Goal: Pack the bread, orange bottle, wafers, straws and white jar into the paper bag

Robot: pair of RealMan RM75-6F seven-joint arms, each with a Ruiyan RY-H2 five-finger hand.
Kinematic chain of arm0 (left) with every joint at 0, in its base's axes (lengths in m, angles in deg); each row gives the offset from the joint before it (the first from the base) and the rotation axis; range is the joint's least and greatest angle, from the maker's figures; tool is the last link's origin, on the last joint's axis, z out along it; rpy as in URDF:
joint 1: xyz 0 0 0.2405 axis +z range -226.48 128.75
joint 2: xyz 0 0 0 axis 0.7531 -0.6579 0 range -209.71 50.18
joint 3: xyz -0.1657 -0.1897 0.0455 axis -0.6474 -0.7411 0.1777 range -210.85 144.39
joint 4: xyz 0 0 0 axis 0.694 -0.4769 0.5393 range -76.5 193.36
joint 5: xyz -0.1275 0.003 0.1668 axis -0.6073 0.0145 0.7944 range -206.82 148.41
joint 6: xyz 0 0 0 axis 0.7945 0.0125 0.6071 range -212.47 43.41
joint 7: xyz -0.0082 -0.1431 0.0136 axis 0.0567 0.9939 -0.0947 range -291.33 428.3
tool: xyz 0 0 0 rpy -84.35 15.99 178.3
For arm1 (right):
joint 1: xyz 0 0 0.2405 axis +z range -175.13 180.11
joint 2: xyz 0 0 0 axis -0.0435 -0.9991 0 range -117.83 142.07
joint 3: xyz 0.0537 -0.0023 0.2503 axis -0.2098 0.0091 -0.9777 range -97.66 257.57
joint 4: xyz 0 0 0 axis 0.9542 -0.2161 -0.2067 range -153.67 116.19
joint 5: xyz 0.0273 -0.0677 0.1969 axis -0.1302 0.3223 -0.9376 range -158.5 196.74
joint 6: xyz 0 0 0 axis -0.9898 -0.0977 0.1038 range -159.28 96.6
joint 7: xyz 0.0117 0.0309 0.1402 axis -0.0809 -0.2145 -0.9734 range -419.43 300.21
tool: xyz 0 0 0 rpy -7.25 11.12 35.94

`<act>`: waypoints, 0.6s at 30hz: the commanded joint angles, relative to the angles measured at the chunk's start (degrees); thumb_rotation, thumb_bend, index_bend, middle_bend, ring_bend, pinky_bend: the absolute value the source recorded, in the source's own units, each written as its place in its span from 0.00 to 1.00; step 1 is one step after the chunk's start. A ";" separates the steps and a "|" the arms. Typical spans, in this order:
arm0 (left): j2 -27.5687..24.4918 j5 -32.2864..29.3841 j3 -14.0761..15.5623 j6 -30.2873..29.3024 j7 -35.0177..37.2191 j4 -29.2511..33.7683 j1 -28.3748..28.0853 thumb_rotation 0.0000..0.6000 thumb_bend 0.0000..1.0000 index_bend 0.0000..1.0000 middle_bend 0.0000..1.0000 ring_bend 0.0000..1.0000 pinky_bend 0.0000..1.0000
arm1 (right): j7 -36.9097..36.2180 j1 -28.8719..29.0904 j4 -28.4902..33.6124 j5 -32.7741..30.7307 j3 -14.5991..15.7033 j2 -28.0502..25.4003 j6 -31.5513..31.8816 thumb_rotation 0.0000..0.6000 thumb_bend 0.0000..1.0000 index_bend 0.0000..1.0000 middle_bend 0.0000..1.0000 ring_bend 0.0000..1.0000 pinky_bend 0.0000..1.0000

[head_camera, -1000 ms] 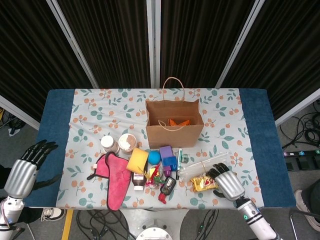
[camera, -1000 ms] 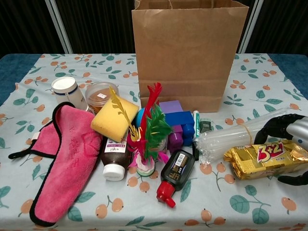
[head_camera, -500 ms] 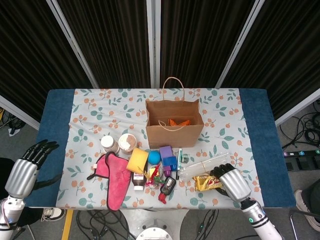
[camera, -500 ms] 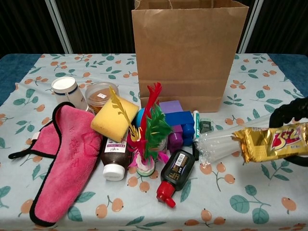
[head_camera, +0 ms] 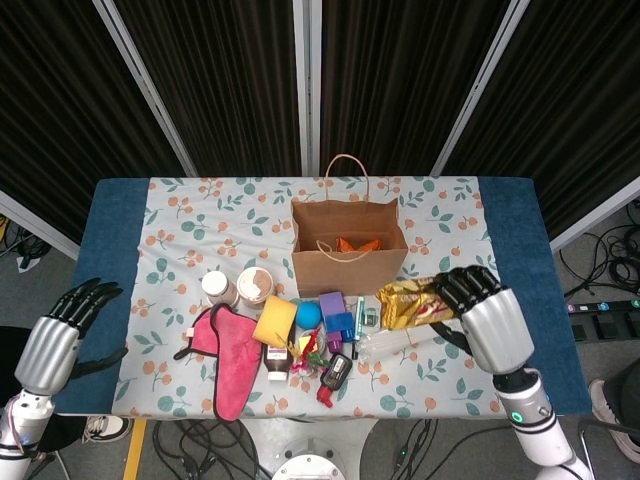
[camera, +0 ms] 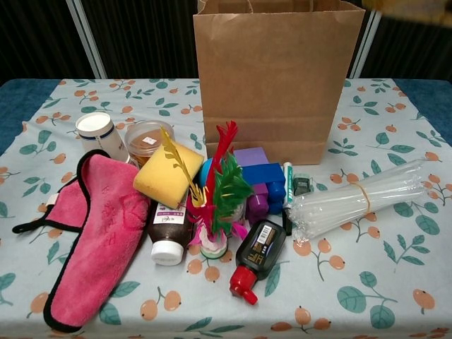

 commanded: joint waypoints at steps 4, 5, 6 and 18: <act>-0.49 -0.50 -0.34 -0.20 0.40 0.01 0.02 1.00 0.10 0.23 0.29 0.15 0.22 | 10.95 10.94 6.08 -15.50 -13.42 4.24 -7.37 1.00 0.26 0.59 0.54 0.40 0.42; -0.53 -0.69 -0.38 -0.16 0.58 -0.10 0.04 1.00 0.10 0.23 0.29 0.15 0.22 | 12.38 11.91 6.24 -17.36 -14.16 5.77 -7.51 1.00 0.26 0.59 0.54 0.40 0.42; -0.52 -0.87 -0.38 -0.11 0.80 -0.29 0.07 1.00 0.10 0.23 0.29 0.15 0.22 | 13.95 12.85 6.18 -18.93 -14.71 7.46 -7.42 1.00 0.26 0.59 0.54 0.40 0.42; -0.14 -2.23 -0.41 0.26 3.90 -3.46 0.19 1.00 0.10 0.23 0.29 0.15 0.22 | 32.97 27.26 -5.60 -31.56 -19.17 25.55 -7.99 1.00 0.26 0.59 0.54 0.40 0.42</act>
